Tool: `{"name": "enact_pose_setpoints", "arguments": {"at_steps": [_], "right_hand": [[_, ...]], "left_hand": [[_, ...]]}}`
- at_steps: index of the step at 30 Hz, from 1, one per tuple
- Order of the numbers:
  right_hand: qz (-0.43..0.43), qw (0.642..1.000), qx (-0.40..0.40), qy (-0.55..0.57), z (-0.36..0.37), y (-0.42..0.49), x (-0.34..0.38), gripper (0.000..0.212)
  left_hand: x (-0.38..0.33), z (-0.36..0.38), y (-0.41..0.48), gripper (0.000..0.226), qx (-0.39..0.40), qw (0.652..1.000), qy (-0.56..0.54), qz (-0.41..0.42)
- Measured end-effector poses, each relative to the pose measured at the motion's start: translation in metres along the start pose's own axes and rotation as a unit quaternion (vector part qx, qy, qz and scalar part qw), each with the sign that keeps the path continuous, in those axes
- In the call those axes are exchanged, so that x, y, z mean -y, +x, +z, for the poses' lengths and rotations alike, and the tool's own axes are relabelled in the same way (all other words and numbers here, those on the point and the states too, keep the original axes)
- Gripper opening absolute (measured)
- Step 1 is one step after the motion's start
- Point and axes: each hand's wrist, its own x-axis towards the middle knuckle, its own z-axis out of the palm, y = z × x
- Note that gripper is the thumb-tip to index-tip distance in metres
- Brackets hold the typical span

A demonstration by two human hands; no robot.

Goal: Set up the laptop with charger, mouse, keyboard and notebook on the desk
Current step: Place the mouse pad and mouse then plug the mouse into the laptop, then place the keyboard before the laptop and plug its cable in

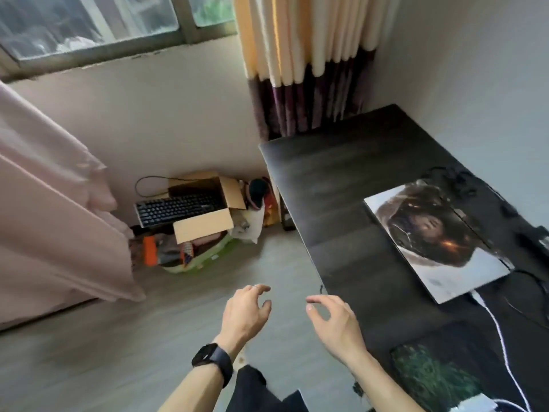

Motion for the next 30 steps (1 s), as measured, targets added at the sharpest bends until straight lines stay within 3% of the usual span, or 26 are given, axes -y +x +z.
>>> {"name": "enact_pose_setpoints", "arguments": {"at_steps": [6, 14, 21, 30], "right_hand": [[-0.074, 0.994, 0.073, -0.013, 0.08, 0.064, 0.108, 0.014], [-0.084, 0.988, 0.128, -0.022, 0.17, 0.138, 0.22, 0.014], [-0.034, 0.979, 0.192, -0.053, 0.208, 0.208, 0.255, 0.014], [-0.015, 0.966, 0.253, -0.052, 0.257, 0.403, 0.306, 0.026]], "left_hand": [[0.118, -0.076, 0.028, 0.036, -0.055, 0.995, -0.044, -0.076], [0.238, -0.16, 0.087, 0.034, -0.088, 0.985, -0.07, -0.129], [0.287, -0.195, 0.155, 0.036, -0.071, 0.981, -0.095, -0.15], [0.325, -0.248, 0.315, 0.035, -0.057, 0.968, -0.125, -0.21]]}}
